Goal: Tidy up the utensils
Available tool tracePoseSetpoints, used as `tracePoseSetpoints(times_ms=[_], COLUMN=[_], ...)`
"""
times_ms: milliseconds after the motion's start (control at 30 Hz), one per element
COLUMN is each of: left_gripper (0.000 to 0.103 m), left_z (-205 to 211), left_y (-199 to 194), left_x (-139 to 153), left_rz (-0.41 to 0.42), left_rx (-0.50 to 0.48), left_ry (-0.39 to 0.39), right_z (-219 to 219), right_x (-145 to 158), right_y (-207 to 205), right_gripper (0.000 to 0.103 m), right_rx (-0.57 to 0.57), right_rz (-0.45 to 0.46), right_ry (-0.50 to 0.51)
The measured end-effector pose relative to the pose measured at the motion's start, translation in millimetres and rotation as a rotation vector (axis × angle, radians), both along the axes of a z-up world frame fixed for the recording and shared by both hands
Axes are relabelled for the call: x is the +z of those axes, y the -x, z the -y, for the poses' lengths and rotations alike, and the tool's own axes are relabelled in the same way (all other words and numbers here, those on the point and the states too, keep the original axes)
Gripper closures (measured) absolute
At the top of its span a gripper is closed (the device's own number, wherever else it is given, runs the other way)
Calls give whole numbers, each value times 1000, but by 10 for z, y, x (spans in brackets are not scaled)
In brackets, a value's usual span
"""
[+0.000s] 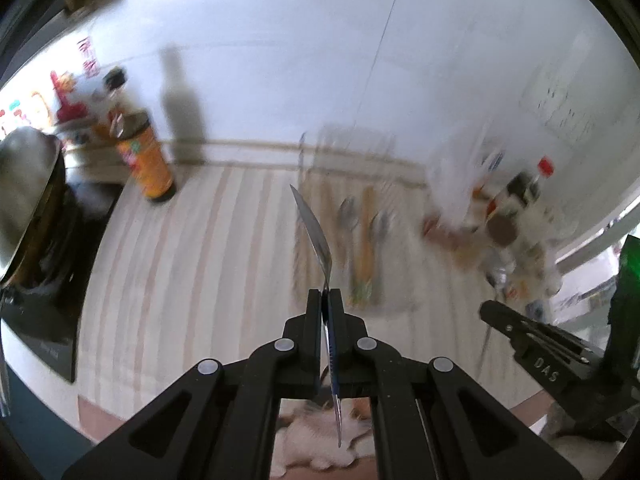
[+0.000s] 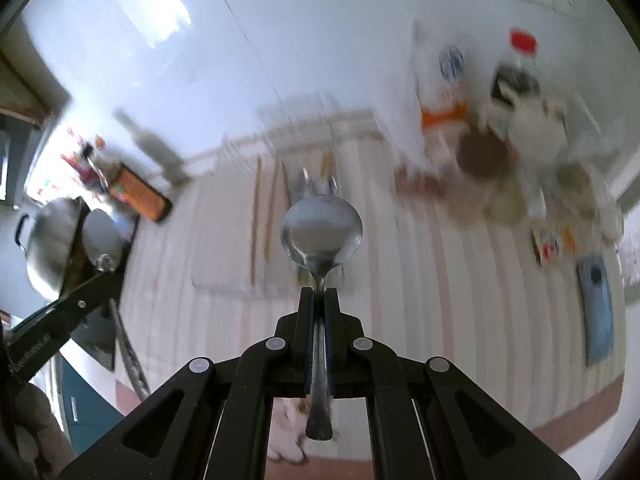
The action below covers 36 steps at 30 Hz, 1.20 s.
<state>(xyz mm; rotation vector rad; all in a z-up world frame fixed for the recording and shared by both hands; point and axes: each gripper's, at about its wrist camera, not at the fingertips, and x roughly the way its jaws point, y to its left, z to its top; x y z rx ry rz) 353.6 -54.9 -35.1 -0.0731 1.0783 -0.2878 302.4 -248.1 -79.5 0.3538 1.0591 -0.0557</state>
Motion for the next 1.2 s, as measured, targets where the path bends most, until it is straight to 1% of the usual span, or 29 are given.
tracePoseSetpoints(times_ms=[67,133,267,400,500,533,567,600,633,700,733,767,800,833,900,933,967,1000,1067,1200], left_gripper=[102,102,102,101,99,97,97,96,91,70,47,31,29,28,14,4,1,0,0,0], left_z=[76,145,309,467,509,514,506,495,477,423,388,363,323,289,251,247,238,233,216,169], left_y=[-204,-420,-767,-1045,-1163,-1180,-1188,-1187,-1178,-1135,-1100,-1082,-1030,-978,-875,-829,-778,-734,-647,-516], left_x=[78,106,7,-179,-307,-334,-366,-389,-408,-454,-477,-487,-497,-511,-568,-601,-638,-665,-716,-713], left_rz=[-6,-22,-68,-133,-161,-166,-167,-163,-159,-137,-120,-110,-88,-68,-42,-30,-16,-9,-15,-4], left_rx=[-12,-20,-40,-74,-55,-48,-32,-19,-2,37,64,82,104,123,150,157,165,168,170,171], left_ry=[23,31,19,-19,-58,-69,-83,-102,-126,-179,-209,-225,-231,-239,-271,-294,-316,-329,-342,-344], right_z=[36,72,123,96,71,70,74,90,104,127,149,161,180,200,218,218,217,220,218,179], right_x=[113,160,140,-65,-272,-320,-351,-380,-401,-425,-438,-427,-434,-442,-477,-493,-512,-522,-522,-485], right_y=[-214,-419,-855,-1264,-1464,-1486,-1507,-1517,-1515,-1476,-1448,-1410,-1359,-1323,-1223,-1179,-1123,-1076,-986,-821], right_gripper=[98,98,98,98,96,94,85,72,66,59,57,52,44,39,16,12,7,3,1,0], right_rx=[7,14,24,59,87,90,93,91,92,99,101,103,103,102,102,101,93,85,70,39], right_rz=[20,25,4,-56,-128,-137,-144,-149,-153,-151,-150,-147,-143,-142,-142,-142,-143,-141,-138,-126], right_ry=[4,12,10,-8,-29,-27,-25,-23,-17,14,29,47,76,96,147,167,195,211,231,264])
